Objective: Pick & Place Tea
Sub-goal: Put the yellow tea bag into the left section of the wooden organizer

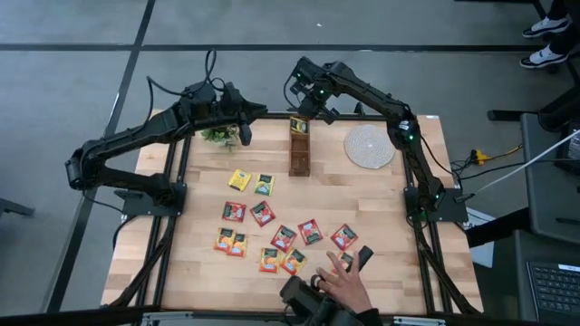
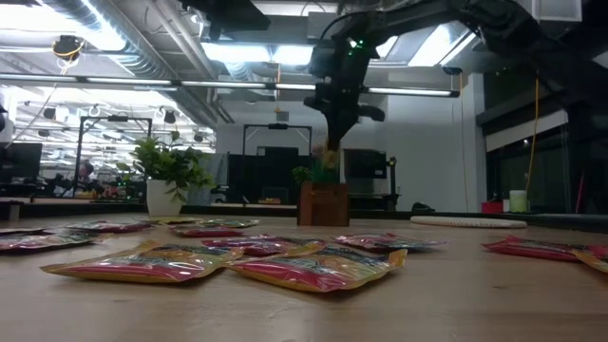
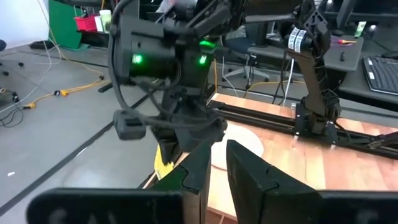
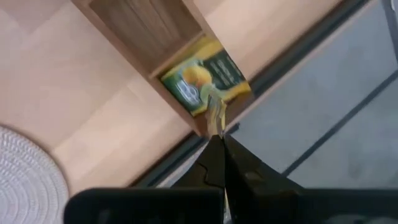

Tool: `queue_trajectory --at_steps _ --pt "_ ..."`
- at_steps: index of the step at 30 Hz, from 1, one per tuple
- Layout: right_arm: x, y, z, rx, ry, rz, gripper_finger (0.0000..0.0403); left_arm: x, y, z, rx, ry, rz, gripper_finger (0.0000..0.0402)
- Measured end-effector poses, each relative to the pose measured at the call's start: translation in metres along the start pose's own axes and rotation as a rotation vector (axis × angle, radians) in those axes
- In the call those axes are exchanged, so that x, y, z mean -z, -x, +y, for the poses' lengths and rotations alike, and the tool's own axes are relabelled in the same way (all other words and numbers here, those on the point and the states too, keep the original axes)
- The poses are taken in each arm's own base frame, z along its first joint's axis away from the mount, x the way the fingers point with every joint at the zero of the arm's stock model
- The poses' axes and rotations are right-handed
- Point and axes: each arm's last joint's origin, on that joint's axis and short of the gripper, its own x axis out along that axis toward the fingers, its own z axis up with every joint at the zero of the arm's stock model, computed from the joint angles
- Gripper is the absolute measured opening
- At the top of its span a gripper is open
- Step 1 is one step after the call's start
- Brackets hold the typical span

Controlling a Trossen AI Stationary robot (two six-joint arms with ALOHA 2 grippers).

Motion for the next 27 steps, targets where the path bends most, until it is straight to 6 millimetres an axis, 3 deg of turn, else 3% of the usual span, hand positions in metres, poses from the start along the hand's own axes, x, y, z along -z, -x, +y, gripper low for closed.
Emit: queue_trajectory --at_steps 20,27 --pt "-0.011 -0.054 0.001 -0.104 0.019 -0.012 0.0001 0.0 0.0 0.0 0.0 -0.007 0.0 0.0045" --pt "-0.011 -0.059 -0.002 -0.087 0.022 -0.014 0.0003 0.0 0.0 0.0 0.011 -0.007 0.001 0.0049"
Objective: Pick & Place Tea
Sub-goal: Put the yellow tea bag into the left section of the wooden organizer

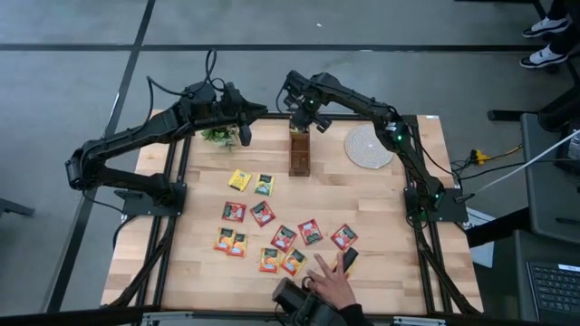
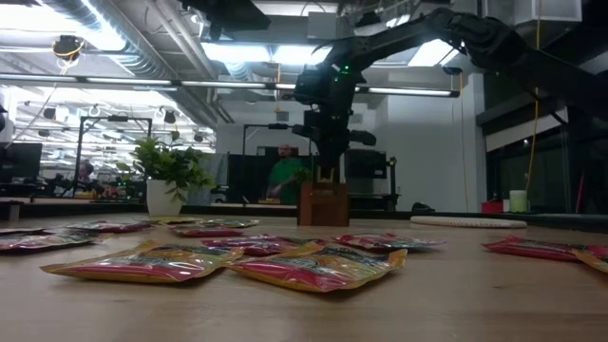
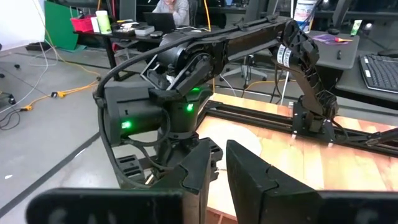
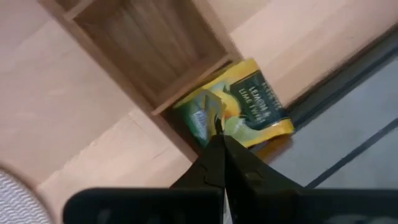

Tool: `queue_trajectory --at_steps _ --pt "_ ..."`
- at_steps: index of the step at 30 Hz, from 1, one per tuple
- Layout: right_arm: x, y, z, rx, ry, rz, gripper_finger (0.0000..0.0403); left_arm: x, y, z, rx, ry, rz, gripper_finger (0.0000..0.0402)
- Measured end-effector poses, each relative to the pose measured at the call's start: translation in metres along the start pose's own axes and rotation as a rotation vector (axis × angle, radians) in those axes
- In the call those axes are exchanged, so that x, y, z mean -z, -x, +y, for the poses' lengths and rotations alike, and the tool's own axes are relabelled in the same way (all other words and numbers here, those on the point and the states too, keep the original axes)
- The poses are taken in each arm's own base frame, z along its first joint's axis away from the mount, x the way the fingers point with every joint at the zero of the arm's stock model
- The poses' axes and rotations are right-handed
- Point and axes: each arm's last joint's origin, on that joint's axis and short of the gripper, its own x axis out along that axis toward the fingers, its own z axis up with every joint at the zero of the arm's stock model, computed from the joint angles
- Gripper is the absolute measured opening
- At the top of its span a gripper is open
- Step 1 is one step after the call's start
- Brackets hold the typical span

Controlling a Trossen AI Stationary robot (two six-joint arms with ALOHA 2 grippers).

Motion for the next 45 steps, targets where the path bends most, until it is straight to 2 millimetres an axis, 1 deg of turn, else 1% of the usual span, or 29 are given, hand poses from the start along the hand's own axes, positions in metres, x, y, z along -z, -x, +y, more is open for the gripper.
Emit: queue_trajectory --at_steps 7,11,32,36,45 --pt "0.0001 0.0 -0.0015 0.015 0.0 -0.006 0.0004 0.0 0.0 0.0 0.001 0.0 0.0 0.0044" --pt "-0.0012 0.0001 -0.0022 0.021 -0.003 -0.052 0.0004 0.0 0.0 0.0 0.001 0.0 0.0 0.0047" --pt "0.0002 0.0003 -0.005 0.049 -0.01 -0.068 0.0008 -0.0003 -0.0001 0.0 0.001 0.001 -0.003 0.0046" --pt "-0.0008 0.0004 -0.005 0.045 -0.052 -0.114 0.0021 -0.0003 -0.0001 0.0 0.001 0.001 -0.003 0.0043" --pt "-0.001 0.0005 -0.0066 0.059 -0.085 -0.119 0.0071 0.0 -0.0001 0.0 0.001 0.001 -0.001 0.0047"
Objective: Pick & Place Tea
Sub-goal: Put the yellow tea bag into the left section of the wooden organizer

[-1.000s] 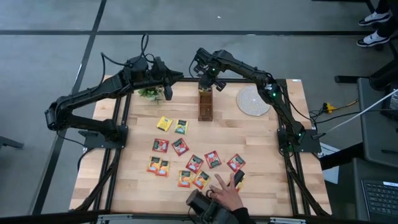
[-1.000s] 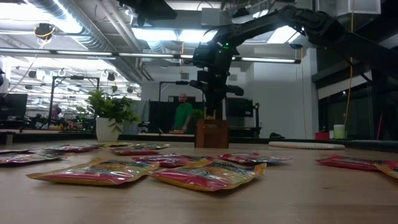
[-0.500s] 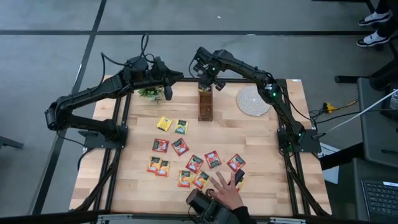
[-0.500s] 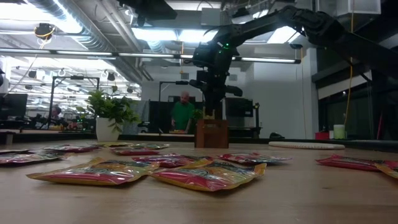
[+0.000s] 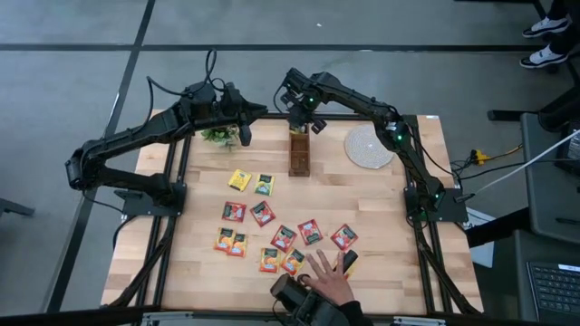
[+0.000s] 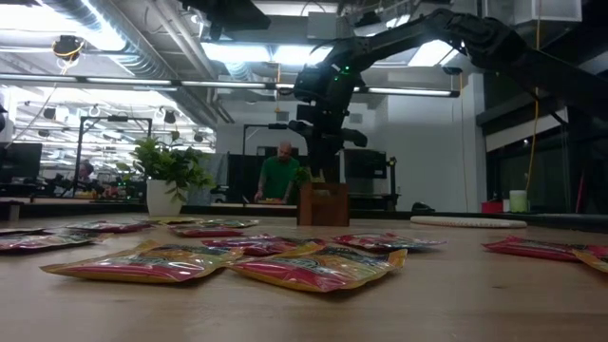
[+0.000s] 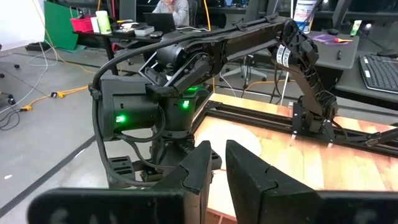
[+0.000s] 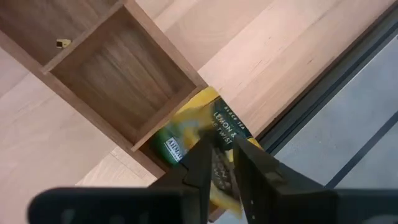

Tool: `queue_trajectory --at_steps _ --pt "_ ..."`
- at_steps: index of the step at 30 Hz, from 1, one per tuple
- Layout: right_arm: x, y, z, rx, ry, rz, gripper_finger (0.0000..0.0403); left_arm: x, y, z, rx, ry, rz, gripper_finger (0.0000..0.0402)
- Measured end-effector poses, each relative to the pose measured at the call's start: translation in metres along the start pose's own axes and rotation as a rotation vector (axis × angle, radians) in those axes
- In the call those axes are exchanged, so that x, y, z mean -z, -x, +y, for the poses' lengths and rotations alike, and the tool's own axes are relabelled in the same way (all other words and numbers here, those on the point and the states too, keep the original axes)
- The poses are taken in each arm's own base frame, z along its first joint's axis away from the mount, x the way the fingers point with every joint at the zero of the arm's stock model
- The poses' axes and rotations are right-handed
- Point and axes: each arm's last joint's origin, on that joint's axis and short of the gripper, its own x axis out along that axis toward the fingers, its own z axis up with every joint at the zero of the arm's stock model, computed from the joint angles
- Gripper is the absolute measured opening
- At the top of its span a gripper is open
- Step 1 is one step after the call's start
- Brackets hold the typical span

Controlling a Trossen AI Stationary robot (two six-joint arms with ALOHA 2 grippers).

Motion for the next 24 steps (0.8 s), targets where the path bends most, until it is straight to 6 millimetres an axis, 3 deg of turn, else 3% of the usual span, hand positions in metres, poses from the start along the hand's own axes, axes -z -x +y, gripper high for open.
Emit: queue_trajectory --at_steps 16,24 --pt "-0.0003 0.0 -0.0029 0.03 -0.004 -0.002 0.0093 0.0 0.0 0.0 -0.001 -0.007 0.0 0.0047" --pt "0.0006 0.0 -0.0012 0.031 -0.329 0.064 0.0094 0.0001 0.0 0.0001 -0.003 -0.027 0.001 0.0043"
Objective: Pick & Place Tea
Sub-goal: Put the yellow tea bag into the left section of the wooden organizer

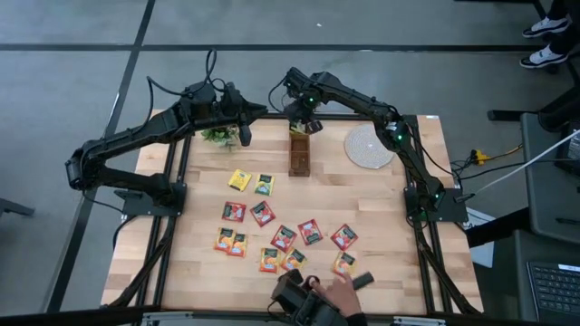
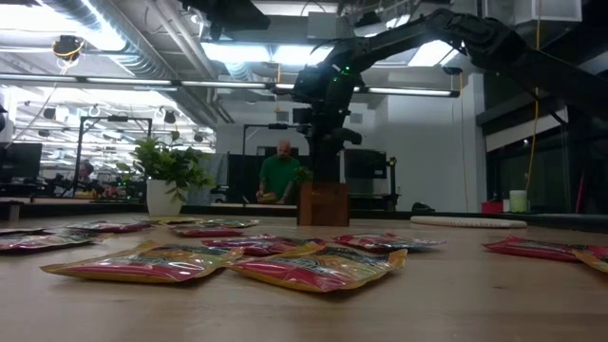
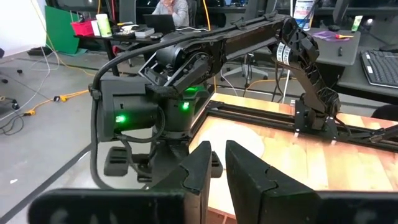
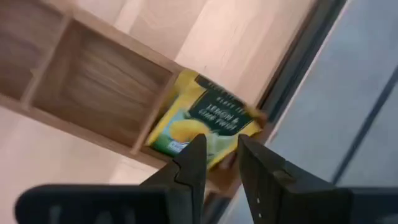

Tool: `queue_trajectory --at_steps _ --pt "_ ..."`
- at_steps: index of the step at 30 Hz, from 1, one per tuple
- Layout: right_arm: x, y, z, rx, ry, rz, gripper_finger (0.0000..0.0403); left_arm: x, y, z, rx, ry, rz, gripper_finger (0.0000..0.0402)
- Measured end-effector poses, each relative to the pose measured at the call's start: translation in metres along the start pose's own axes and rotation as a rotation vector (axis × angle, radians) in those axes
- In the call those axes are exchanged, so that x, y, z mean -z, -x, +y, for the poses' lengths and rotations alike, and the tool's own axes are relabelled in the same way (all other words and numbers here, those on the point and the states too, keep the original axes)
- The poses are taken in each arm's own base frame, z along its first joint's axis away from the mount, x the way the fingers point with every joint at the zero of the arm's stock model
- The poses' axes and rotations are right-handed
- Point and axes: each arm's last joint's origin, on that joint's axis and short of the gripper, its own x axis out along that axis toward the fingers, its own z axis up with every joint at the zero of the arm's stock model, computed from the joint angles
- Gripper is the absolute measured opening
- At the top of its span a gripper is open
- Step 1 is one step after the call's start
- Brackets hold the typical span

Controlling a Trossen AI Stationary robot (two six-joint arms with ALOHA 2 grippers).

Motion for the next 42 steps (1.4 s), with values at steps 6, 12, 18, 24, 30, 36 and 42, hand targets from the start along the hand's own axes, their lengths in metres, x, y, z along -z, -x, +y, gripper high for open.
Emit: queue_trajectory --at_steps 6,12,18,24,30,36,42 --pt "-0.005 -0.001 0.005 0.014 -0.43 0.058 0.0094 0.0 0.0 0.0 -0.001 0.0 0.0 0.0047" --pt "-0.013 0.006 0.023 -0.084 -0.569 0.143 0.0073 0.0 0.0 0.0 -0.001 0.008 0.0 0.0043" --pt "-0.031 0.017 0.043 -0.148 -0.535 0.174 0.0009 0.001 0.0 0.0 -0.001 0.01 0.012 0.0046" --pt "-0.05 0.05 0.055 -0.105 -0.566 0.121 0.0005 0.006 0.0 0.0 0.0 0.038 0.061 0.0044" --pt "-0.058 0.099 0.063 -0.045 -0.636 -0.001 0.0004 0.003 0.007 -0.001 0.008 0.02 0.044 0.0041" --pt "-0.068 0.134 0.071 -0.029 -0.706 -0.148 0.0002 0.001 0.014 -0.001 0.007 0.005 0.037 0.0044" --pt "-0.092 0.136 0.091 -0.048 -0.677 -0.178 0.0002 0.009 0.024 -0.002 0.008 0.018 0.039 0.0039"
